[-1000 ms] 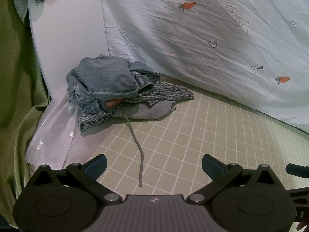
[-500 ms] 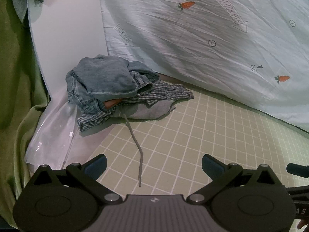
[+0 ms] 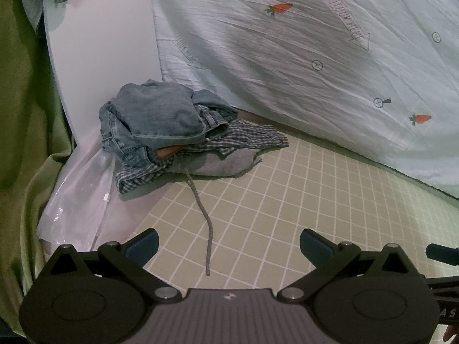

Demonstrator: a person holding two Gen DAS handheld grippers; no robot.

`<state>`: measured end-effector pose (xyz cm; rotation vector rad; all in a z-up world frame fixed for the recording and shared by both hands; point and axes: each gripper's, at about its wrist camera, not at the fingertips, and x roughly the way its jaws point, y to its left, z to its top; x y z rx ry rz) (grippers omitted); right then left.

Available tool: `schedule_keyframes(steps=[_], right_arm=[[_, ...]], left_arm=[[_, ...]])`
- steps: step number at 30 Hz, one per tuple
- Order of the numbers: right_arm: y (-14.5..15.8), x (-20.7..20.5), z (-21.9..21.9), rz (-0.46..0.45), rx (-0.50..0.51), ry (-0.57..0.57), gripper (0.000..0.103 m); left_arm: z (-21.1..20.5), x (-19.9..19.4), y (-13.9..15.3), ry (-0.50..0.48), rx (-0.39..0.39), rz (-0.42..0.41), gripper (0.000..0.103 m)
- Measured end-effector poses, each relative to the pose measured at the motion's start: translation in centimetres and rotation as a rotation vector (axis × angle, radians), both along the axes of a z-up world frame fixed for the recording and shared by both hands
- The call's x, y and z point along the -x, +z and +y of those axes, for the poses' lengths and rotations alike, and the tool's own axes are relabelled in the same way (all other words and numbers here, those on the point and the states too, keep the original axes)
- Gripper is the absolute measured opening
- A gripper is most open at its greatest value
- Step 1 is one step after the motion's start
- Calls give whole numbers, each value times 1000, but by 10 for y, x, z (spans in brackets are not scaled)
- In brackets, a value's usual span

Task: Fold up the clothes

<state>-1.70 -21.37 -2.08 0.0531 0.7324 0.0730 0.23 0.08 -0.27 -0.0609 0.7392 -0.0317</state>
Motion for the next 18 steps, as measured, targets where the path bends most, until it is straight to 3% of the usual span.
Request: schedule_keyframes(steps=[18], right_arm=[[-3,-2,-1,11,-38,35,103]], left_arm=[[1,-6,-4,16,1,24,103]])
